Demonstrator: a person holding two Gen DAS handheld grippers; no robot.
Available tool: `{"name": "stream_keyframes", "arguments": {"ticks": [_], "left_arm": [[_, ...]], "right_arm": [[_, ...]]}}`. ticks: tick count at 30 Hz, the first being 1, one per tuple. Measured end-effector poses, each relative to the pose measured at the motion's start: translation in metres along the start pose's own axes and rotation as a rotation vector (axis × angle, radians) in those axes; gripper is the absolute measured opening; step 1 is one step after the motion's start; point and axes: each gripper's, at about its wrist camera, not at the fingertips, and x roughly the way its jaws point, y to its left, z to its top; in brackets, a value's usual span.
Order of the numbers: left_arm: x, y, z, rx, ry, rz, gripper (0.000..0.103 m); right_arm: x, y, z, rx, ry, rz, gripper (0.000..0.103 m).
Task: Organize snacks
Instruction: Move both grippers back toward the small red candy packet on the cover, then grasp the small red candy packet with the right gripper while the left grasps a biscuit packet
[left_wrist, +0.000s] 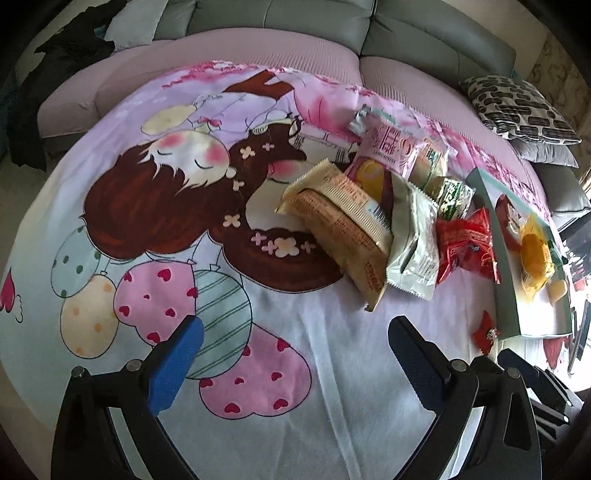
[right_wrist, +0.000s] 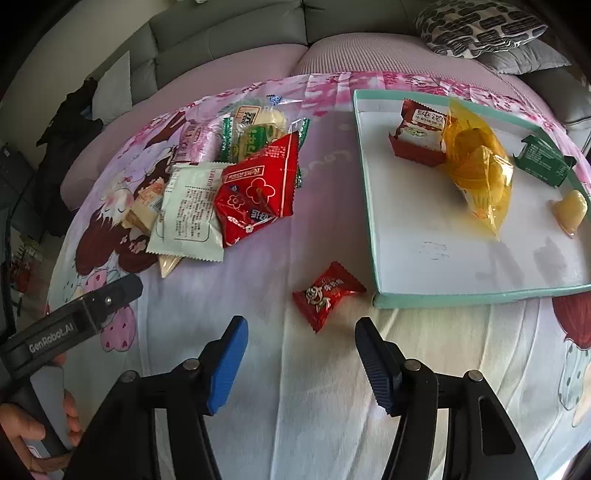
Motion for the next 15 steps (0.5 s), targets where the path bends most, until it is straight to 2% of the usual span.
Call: {"name": "stream_keyframes", "arguments": {"ticks": [2, 6, 8, 15], "left_arm": [[0.002, 0.002, 0.0, -0.004, 0.004, 0.0, 0.1], [0.006, 0.008, 0.001, -0.013, 0.009, -0.001, 0.1], [0.008, 0.01, 0.001, -0.018, 0.012, -0.003, 0.1], [0.01, 0.017, 0.006, -0.041, 0.008, -0.017, 0.1]], "right_arm": [[0.003, 0.0, 0.002, 0.002, 0.001, -0.001, 0.058], [0.009, 0.001, 0.006, 0.004, 0.003, -0.006, 0.058], [0.011, 0.003, 0.009, 0.0, 0.003, -0.01, 0.053], [0.02, 0.012, 0.018, -0.02, -0.004, -0.01, 0.046]]}}
